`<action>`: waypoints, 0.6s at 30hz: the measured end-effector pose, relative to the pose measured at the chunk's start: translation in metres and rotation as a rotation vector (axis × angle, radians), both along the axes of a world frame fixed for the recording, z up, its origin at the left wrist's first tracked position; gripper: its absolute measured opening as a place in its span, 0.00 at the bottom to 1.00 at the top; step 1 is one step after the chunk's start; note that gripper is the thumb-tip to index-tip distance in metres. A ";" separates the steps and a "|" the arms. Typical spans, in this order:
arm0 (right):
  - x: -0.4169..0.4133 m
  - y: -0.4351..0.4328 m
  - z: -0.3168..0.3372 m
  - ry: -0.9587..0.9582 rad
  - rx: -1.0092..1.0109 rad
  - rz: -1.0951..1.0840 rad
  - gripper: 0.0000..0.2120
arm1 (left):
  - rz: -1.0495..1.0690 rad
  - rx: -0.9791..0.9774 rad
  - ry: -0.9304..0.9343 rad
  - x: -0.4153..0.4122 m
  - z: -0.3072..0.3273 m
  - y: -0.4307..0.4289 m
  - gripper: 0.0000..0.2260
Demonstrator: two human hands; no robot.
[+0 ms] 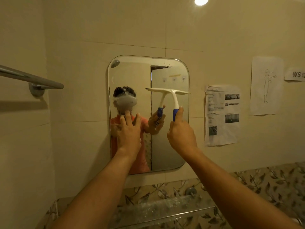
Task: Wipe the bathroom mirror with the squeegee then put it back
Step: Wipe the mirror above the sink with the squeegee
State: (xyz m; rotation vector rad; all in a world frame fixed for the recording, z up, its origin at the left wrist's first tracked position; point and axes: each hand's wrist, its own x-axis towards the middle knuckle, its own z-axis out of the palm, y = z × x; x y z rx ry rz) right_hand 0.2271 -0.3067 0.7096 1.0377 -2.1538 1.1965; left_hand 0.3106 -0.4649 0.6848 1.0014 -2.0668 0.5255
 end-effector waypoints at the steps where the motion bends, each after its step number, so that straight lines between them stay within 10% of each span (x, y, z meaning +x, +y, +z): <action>1: -0.001 0.002 -0.005 -0.004 0.009 0.001 0.34 | -0.006 -0.002 0.006 0.000 0.000 0.001 0.46; 18: -0.019 0.018 0.094 0.370 -0.001 -0.063 0.29 | 0.003 0.006 -0.031 0.000 0.002 -0.005 0.48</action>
